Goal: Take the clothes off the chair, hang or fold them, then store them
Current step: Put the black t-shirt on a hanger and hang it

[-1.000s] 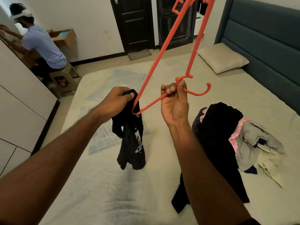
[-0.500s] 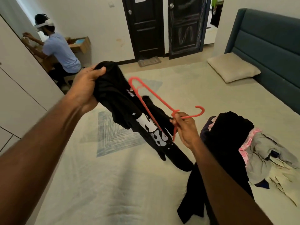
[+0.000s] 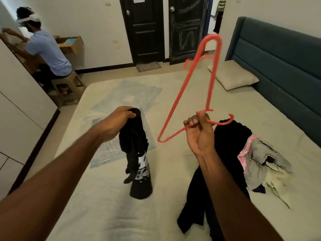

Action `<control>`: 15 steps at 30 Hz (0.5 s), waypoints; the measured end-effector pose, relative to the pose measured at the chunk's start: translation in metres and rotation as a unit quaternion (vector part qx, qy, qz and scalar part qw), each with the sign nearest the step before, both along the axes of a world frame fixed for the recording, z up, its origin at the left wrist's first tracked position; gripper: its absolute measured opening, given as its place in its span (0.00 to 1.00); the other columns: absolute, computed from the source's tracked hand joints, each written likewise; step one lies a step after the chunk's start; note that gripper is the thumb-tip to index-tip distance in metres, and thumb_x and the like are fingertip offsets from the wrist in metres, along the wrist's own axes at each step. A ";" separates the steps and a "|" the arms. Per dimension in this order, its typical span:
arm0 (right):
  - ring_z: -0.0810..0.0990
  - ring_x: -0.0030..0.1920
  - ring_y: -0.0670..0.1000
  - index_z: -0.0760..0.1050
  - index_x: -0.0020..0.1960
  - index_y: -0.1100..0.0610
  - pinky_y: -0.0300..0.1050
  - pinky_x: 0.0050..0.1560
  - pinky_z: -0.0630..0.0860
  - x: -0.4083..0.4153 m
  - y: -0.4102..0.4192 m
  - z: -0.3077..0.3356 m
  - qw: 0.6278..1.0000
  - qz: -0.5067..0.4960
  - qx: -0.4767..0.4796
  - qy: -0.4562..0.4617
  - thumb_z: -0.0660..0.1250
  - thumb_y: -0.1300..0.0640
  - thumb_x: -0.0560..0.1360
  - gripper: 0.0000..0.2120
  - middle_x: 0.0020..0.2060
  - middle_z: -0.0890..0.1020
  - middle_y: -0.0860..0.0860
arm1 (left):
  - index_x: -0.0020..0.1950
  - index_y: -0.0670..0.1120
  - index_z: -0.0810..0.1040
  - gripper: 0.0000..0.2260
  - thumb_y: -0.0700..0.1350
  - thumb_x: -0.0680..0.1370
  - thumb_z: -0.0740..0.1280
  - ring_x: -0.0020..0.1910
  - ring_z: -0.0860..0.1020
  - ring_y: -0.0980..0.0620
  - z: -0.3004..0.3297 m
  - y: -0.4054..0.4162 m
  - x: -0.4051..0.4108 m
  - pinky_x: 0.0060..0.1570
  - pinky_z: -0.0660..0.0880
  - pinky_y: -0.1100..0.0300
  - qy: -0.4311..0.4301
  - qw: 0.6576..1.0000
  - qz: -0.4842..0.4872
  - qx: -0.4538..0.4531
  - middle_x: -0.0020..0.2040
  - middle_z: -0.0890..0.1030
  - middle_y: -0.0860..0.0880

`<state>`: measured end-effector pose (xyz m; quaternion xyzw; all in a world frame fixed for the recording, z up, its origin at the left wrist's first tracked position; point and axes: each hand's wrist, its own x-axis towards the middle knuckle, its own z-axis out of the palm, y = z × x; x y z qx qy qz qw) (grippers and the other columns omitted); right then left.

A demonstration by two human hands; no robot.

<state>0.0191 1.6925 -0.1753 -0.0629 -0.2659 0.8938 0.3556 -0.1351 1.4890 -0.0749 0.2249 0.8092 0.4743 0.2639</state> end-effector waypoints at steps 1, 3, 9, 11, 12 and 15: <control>0.72 0.34 0.48 0.78 0.44 0.54 0.44 0.46 0.74 0.001 -0.003 0.008 0.999 -0.003 -0.020 0.036 0.80 0.50 0.69 0.13 0.30 0.74 0.49 | 0.47 0.40 0.79 0.08 0.36 0.81 0.61 0.42 0.78 0.46 -0.005 0.002 0.002 0.40 0.71 0.56 0.001 1.000 0.011 0.002 0.41 0.79 0.43; 0.73 0.33 0.48 0.78 0.45 0.54 0.45 0.47 0.73 0.001 -0.009 0.025 0.995 -0.006 -0.044 0.088 0.73 0.50 0.74 0.08 0.30 0.74 0.49 | 0.44 0.40 0.79 0.09 0.36 0.81 0.61 0.38 0.79 0.47 -0.011 0.005 0.006 0.38 0.73 0.57 0.019 1.000 0.002 -0.017 0.38 0.80 0.44; 0.73 0.33 0.48 0.79 0.45 0.55 0.45 0.47 0.74 -0.007 -0.030 0.055 0.990 0.017 -0.035 0.134 0.67 0.50 0.77 0.09 0.30 0.75 0.49 | 0.46 0.37 0.84 0.13 0.32 0.78 0.59 0.39 0.82 0.48 -0.003 0.006 0.017 0.41 0.77 0.58 -0.004 0.997 -0.079 -0.026 0.40 0.84 0.42; 0.73 0.33 0.48 0.79 0.45 0.55 0.45 0.47 0.74 -0.009 -0.031 0.053 0.990 0.026 -0.026 0.137 0.69 0.50 0.76 0.08 0.30 0.75 0.49 | 0.49 0.36 0.84 0.13 0.32 0.78 0.59 0.44 0.84 0.44 0.002 0.004 0.016 0.48 0.79 0.55 -0.009 0.997 -0.073 -0.027 0.45 0.85 0.39; 0.73 0.33 0.48 0.80 0.45 0.55 0.46 0.47 0.74 -0.009 -0.032 0.050 0.990 0.030 -0.021 0.137 0.71 0.50 0.75 0.09 0.30 0.75 0.49 | 0.50 0.36 0.84 0.13 0.31 0.78 0.59 0.47 0.84 0.41 0.003 0.004 0.017 0.51 0.79 0.52 -0.010 0.997 -0.070 -0.030 0.48 0.85 0.38; 0.72 0.33 0.48 0.79 0.44 0.56 0.46 0.48 0.72 -0.012 -0.038 0.037 0.993 0.039 -0.005 0.114 0.78 0.49 0.70 0.13 0.29 0.75 0.49 | 0.55 0.36 0.82 0.17 0.29 0.75 0.57 0.55 0.82 0.39 0.007 0.004 0.024 0.54 0.79 0.52 -0.020 0.994 -0.097 -0.038 0.53 0.83 0.36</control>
